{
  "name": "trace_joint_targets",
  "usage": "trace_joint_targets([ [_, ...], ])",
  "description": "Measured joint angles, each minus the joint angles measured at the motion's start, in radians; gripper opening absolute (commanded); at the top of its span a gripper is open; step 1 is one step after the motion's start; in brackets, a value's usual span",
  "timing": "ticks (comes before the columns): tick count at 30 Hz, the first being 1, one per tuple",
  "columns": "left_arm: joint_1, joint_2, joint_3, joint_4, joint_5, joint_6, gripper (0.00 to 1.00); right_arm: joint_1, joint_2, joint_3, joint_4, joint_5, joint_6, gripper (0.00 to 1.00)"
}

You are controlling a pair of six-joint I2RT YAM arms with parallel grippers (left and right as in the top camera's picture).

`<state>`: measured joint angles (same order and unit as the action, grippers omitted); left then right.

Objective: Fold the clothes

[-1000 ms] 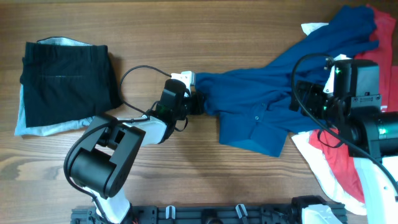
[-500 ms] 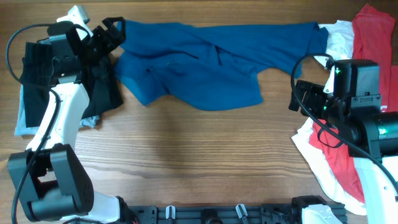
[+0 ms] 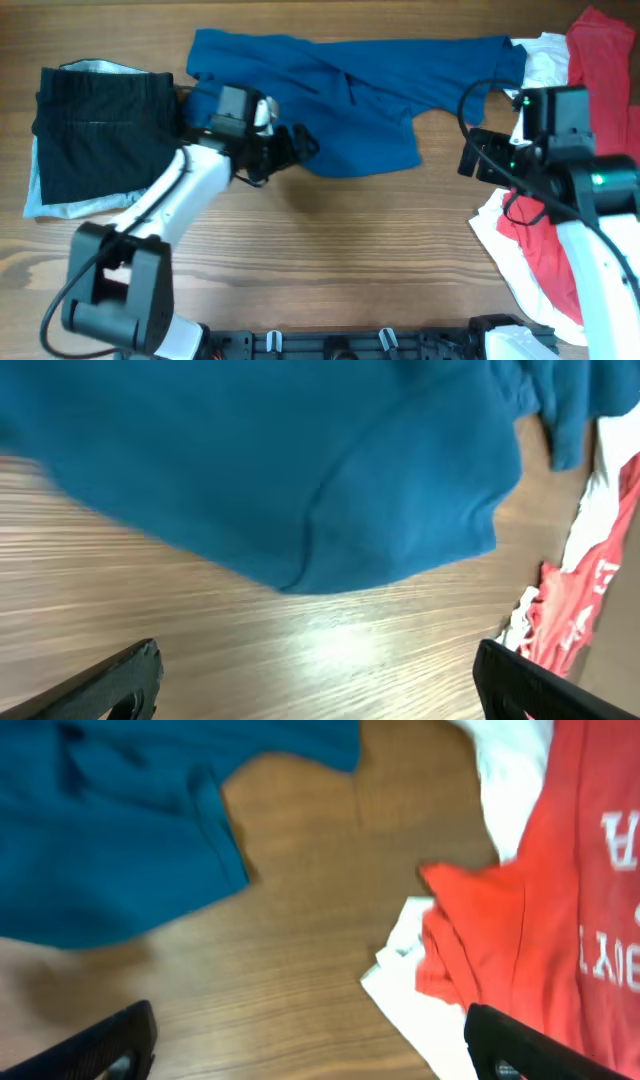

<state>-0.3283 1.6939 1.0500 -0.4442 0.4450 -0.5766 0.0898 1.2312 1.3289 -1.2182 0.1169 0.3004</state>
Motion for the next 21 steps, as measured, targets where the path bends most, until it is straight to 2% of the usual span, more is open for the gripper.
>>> trace_joint_targets([
  [3, -0.094, 0.076, -0.004, 0.085, -0.031, -0.072, 0.97, 0.000, 0.074, 0.000, -0.017, 0.000, 0.010, 0.93],
  [7, -0.142, 0.161, -0.006, 0.134, -0.057, -0.168, 0.98, 0.000, 0.107, 0.000, -0.020, 0.000, 0.013, 0.95],
  [11, -0.143, 0.169, -0.003, 0.182, -0.098, -0.299, 0.94, 0.000, 0.108, 0.000, -0.020, 0.000, 0.013, 0.96],
  [15, -0.154, 0.184, 0.001, 0.225, -0.117, -0.397, 0.92, 0.000, 0.108, 0.000, -0.021, 0.000, 0.013, 0.96],
  [21, -0.219, 0.188, 0.006, 0.232, -0.161, -0.516, 0.84, 0.000, 0.108, 0.000, -0.021, 0.000, 0.013, 0.97],
])
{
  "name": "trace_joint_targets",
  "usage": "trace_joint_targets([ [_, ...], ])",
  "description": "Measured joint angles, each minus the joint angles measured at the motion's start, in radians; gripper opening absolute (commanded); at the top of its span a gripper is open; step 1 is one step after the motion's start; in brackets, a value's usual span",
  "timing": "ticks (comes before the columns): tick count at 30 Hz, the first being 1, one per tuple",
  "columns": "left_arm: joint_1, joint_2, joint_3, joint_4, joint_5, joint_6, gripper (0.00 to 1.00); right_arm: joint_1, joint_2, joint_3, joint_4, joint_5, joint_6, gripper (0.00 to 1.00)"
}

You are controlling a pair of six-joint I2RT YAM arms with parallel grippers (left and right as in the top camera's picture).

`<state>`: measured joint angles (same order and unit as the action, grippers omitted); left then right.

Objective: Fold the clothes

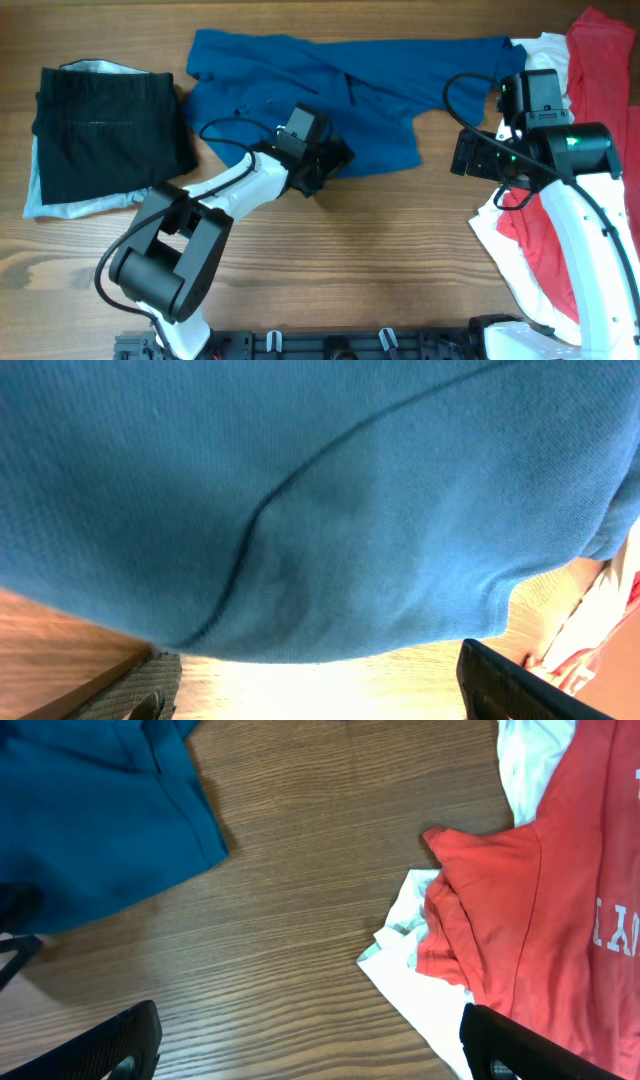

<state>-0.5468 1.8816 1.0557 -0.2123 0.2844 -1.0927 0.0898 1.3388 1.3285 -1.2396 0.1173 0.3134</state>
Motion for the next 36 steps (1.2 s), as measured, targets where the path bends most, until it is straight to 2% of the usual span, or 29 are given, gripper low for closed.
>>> trace_joint_targets([
  [4, -0.020, 0.002, 0.000, 0.000, -0.058, -0.084, 0.74, 0.000, 0.000, 0.000, -0.028, 0.000, 0.000, 0.97],
  [6, -0.025, 0.005, 0.000, 0.000, -0.084, -0.111, 0.63, 0.000, 0.000, 0.000, -0.037, 0.000, 0.000, 0.97],
  [10, -0.028, 0.017, 0.004, 0.005, -0.127, -0.134, 0.59, 0.000, 0.000, 0.000, -0.039, 0.000, 0.000, 0.98],
  [14, -0.033, 0.023, 0.009, 0.009, -0.174, -0.146, 0.37, 0.000, 0.000, 0.000, -0.040, 0.000, 0.000, 0.98],
  [16, -0.034, 0.030, 0.009, 0.012, -0.200, -0.151, 0.18, 0.000, 0.000, 0.000, -0.042, 0.000, 0.000, 0.98],
  [17, -0.034, 0.033, 0.009, 0.012, -0.213, -0.150, 0.05, 0.000, 0.000, 0.000, -0.043, 0.000, 0.000, 0.98],
  [24, -0.029, 0.044, 0.011, -0.011, -0.242, -0.135, 0.04, 0.000, 0.000, 0.000, -0.043, 0.000, 0.000, 0.99],
  [26, -0.018, 0.020, 0.025, -0.144, -0.243, -0.113, 0.04, 0.000, 0.000, 0.000, -0.039, 0.000, 0.000, 0.99],
  [29, 0.048, -0.061, 0.007, -0.463, -0.259, -0.018, 0.04, 0.000, 0.000, 0.000, -0.031, 0.000, 0.000, 1.00],
  [30, 0.101, -0.112, -0.010, -0.607, -0.286, 0.028, 0.04, 0.000, 0.000, 0.000, -0.032, 0.000, 0.000, 1.00],
  [33, 0.232, -0.253, -0.020, -0.834, -0.369, 0.101, 0.04, 0.000, 0.002, 0.000, -0.034, 0.000, 0.000, 1.00],
  [36, 0.359, -0.386, -0.019, -0.909, -0.434, 0.162, 0.04, 0.000, 0.013, 0.000, -0.042, 0.000, 0.000, 1.00],
])
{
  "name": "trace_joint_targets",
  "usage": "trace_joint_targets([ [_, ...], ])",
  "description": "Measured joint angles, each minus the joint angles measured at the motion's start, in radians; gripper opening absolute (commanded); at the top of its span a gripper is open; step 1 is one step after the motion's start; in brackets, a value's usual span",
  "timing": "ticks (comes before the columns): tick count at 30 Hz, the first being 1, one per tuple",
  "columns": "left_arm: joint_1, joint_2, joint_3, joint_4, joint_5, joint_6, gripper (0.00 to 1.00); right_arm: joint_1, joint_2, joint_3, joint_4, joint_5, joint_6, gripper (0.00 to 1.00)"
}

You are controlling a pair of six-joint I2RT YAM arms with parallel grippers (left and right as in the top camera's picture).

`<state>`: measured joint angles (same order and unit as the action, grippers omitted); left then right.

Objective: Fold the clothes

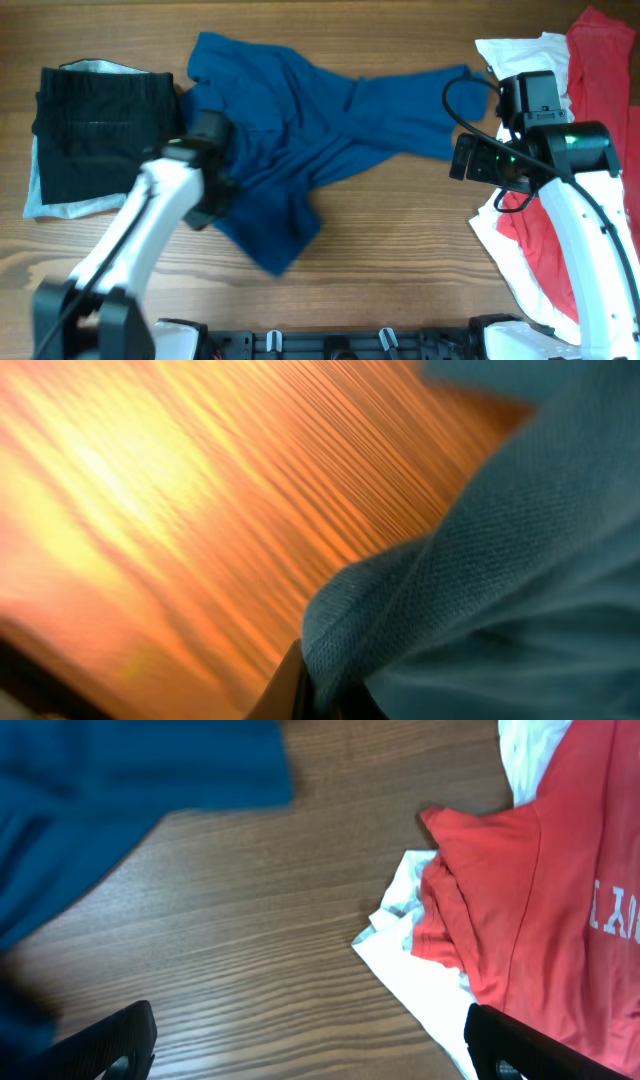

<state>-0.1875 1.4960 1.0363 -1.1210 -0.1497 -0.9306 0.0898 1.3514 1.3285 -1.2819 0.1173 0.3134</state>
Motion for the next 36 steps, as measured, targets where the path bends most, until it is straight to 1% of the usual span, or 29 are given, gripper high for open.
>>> trace_joint_targets([
  [3, 0.134, -0.083, 0.000, -0.047, -0.045, 0.052, 0.04, 0.000, 0.036, 0.000, -0.008, -0.004, 0.000, 0.99],
  [4, 0.167, -0.093, 0.000, -0.048, -0.051, 0.064, 0.04, 0.000, 0.051, 0.000, -0.002, -0.012, -0.004, 0.98],
  [7, 0.217, -0.103, 0.000, -0.045, -0.067, 0.100, 0.04, -0.001, 0.083, -0.024, 0.065, -0.079, -0.057, 0.97],
  [8, 0.218, -0.103, 0.000, -0.042, -0.067, 0.105, 0.04, -0.001, 0.098, -0.044, 0.091, -0.100, -0.074, 0.97],
  [10, 0.216, -0.103, 0.000, -0.033, -0.066, 0.116, 0.04, 0.000, 0.143, -0.100, 0.151, -0.137, -0.096, 0.90],
  [11, 0.215, -0.103, 0.000, -0.028, -0.066, 0.119, 0.04, 0.000, 0.156, -0.110, 0.162, -0.145, -0.111, 0.89],
  [13, 0.208, -0.103, 0.000, -0.018, -0.067, 0.126, 0.04, 0.006, 0.212, -0.185, 0.264, -0.212, -0.138, 0.92],
  [17, 0.205, -0.103, 0.000, -0.015, -0.067, 0.126, 0.04, 0.076, 0.305, -0.272, 0.384, -0.285, -0.174, 0.93],
  [20, 0.205, -0.103, 0.000, -0.014, -0.066, 0.126, 0.04, 0.148, 0.358, -0.299, 0.468, -0.289, -0.161, 0.91],
  [22, 0.205, -0.103, 0.000, -0.013, -0.066, 0.126, 0.04, 0.170, 0.386, -0.299, 0.488, -0.277, -0.135, 0.91],
  [23, 0.205, -0.103, 0.000, -0.014, -0.066, 0.126, 0.04, 0.172, 0.401, -0.299, 0.494, -0.274, -0.127, 0.88],
  [24, 0.205, -0.103, 0.000, -0.013, -0.066, 0.126, 0.04, 0.173, 0.425, -0.299, 0.506, -0.266, -0.116, 0.82],
  [26, 0.205, -0.103, 0.000, -0.013, -0.066, 0.126, 0.04, 0.173, 0.449, -0.295, 0.520, -0.262, -0.101, 0.55],
  [28, 0.205, -0.103, 0.000, -0.012, -0.066, 0.126, 0.04, 0.173, 0.458, -0.290, 0.521, -0.262, -0.098, 0.04],
  [33, 0.205, -0.103, 0.000, -0.009, -0.066, 0.126, 0.04, 0.172, 0.455, -0.292, 0.521, -0.287, -0.085, 0.04],
  [36, 0.205, -0.103, 0.000, 0.000, -0.066, 0.126, 0.04, 0.168, 0.374, -0.285, 0.552, -0.245, -0.051, 0.04],
])
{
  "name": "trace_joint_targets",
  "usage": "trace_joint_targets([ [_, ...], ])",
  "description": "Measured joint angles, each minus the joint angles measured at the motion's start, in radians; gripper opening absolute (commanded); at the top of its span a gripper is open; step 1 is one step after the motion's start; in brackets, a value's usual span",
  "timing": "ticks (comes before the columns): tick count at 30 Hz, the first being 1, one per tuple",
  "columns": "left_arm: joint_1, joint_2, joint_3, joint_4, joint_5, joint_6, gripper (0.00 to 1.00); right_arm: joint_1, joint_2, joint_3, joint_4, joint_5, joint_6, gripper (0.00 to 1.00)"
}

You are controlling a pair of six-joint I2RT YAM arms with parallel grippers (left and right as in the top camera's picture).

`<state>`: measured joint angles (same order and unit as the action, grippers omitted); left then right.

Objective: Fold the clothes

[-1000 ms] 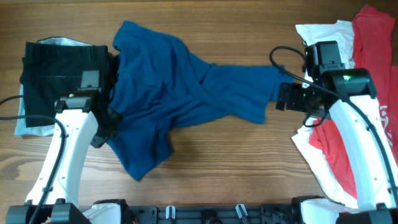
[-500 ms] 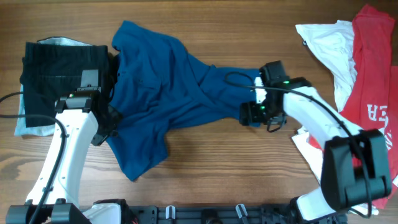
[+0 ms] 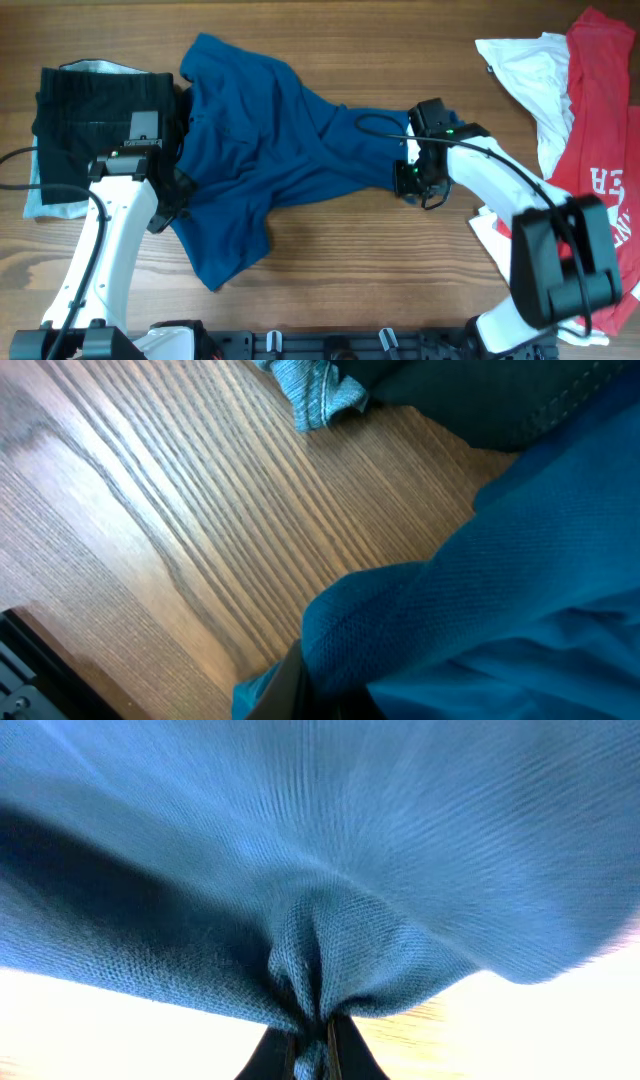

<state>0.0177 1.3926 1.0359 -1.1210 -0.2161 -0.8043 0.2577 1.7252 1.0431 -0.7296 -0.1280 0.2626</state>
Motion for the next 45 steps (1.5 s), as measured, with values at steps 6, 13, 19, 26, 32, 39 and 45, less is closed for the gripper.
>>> trace_joint_targets([
  [6, 0.000, 0.000, 0.000, -0.005, 0.000, 0.000, 0.04, -0.115, -0.129, 0.175, 0.565, 0.117, 0.121, 0.77],
  [13, 0.000, 0.000, 0.000, -0.015, 0.000, 0.021, 0.04, -0.197, -0.053, 0.167, 0.296, 0.064, 0.143, 0.96],
  [19, 0.000, 0.000, 0.000, -0.015, 0.000, 0.026, 0.04, -0.195, -0.047, 0.141, 0.023, 0.126, 0.059, 0.80],
  [26, 0.000, 0.000, 0.000, -0.010, 0.000, 0.026, 0.04, -0.195, -0.047, 0.009, 0.016, 0.175, 0.080, 0.69],
  [32, 0.000, 0.000, 0.000, -0.005, 0.000, 0.026, 0.04, -0.195, -0.047, -0.074, 0.167, 0.161, 0.092, 0.69],
  [39, 0.000, 0.000, 0.000, -0.004, 0.000, 0.026, 0.04, -0.195, -0.047, -0.161, 0.310, 0.147, 0.090, 0.68],
  [45, 0.000, 0.000, 0.000, -0.003, 0.000, 0.026, 0.04, -0.195, -0.005, -0.162, 0.345, 0.111, 0.024, 0.25],
])
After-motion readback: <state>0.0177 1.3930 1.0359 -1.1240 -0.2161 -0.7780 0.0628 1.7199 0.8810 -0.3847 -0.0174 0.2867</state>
